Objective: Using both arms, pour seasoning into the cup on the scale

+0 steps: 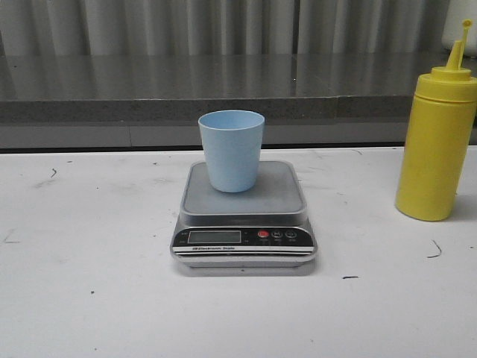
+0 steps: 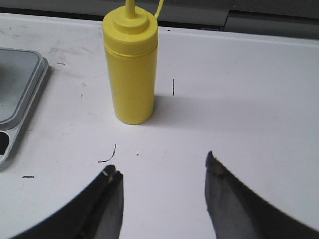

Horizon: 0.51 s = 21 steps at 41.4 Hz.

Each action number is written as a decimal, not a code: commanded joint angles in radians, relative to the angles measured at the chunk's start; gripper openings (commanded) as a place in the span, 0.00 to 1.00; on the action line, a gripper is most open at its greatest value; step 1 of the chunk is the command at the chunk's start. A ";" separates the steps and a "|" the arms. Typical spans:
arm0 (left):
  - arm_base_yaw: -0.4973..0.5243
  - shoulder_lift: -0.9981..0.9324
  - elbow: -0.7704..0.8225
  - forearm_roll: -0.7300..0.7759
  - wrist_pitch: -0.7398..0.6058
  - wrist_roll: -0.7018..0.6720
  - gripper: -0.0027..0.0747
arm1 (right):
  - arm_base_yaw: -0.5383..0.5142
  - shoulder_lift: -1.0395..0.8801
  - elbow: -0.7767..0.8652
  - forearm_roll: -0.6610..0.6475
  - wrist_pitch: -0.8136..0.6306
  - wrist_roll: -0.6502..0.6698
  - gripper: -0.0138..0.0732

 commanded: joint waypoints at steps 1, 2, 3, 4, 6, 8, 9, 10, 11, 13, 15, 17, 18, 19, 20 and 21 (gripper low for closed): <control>-0.005 -0.004 -0.024 -0.018 -0.068 0.002 0.58 | -0.003 0.006 -0.027 -0.007 -0.064 -0.009 0.63; -0.005 -0.004 -0.024 -0.023 -0.068 0.002 0.58 | -0.003 0.006 -0.027 -0.007 -0.064 -0.009 0.63; -0.005 -0.004 -0.024 -0.023 -0.068 0.002 0.58 | -0.003 0.006 -0.027 -0.007 -0.064 -0.009 0.63; -0.005 -0.004 -0.024 -0.023 -0.068 0.002 0.58 | -0.003 0.006 -0.027 -0.006 -0.064 -0.009 0.63; -0.005 -0.004 -0.024 -0.023 -0.068 0.002 0.58 | -0.003 0.006 -0.027 -0.005 -0.067 -0.009 0.63; -0.005 -0.004 -0.024 -0.023 -0.068 0.002 0.58 | -0.003 0.006 -0.027 -0.005 -0.073 -0.009 0.63; -0.005 -0.004 -0.024 -0.023 -0.068 0.002 0.58 | -0.003 0.006 -0.027 -0.005 -0.075 -0.009 0.63; -0.005 -0.004 -0.024 -0.023 -0.068 0.002 0.58 | -0.003 0.006 -0.027 -0.005 -0.075 -0.009 0.63; -0.005 -0.004 -0.024 -0.023 -0.068 0.002 0.58 | -0.003 0.006 -0.027 -0.005 -0.075 -0.009 0.63; -0.005 -0.004 -0.024 -0.023 -0.068 0.002 0.58 | -0.003 0.006 -0.027 -0.004 -0.073 -0.009 0.63; -0.005 -0.004 -0.024 -0.023 -0.068 0.002 0.58 | -0.003 0.006 -0.027 -0.004 -0.073 -0.009 0.63; -0.005 -0.004 -0.024 -0.023 -0.068 0.002 0.58 | -0.003 0.006 -0.027 -0.006 -0.080 -0.010 0.66; -0.005 -0.004 -0.024 -0.023 -0.068 0.002 0.58 | -0.003 0.006 -0.027 -0.006 -0.089 -0.011 0.69; -0.005 -0.004 -0.024 -0.023 -0.068 0.002 0.58 | -0.003 0.006 -0.027 -0.006 -0.095 -0.010 0.72; -0.005 -0.004 -0.024 -0.023 -0.068 0.002 0.58 | -0.001 0.008 -0.027 -0.006 -0.113 -0.010 0.77; -0.005 -0.004 -0.024 -0.023 -0.068 0.002 0.58 | 0.000 0.008 -0.027 -0.006 -0.124 -0.010 0.82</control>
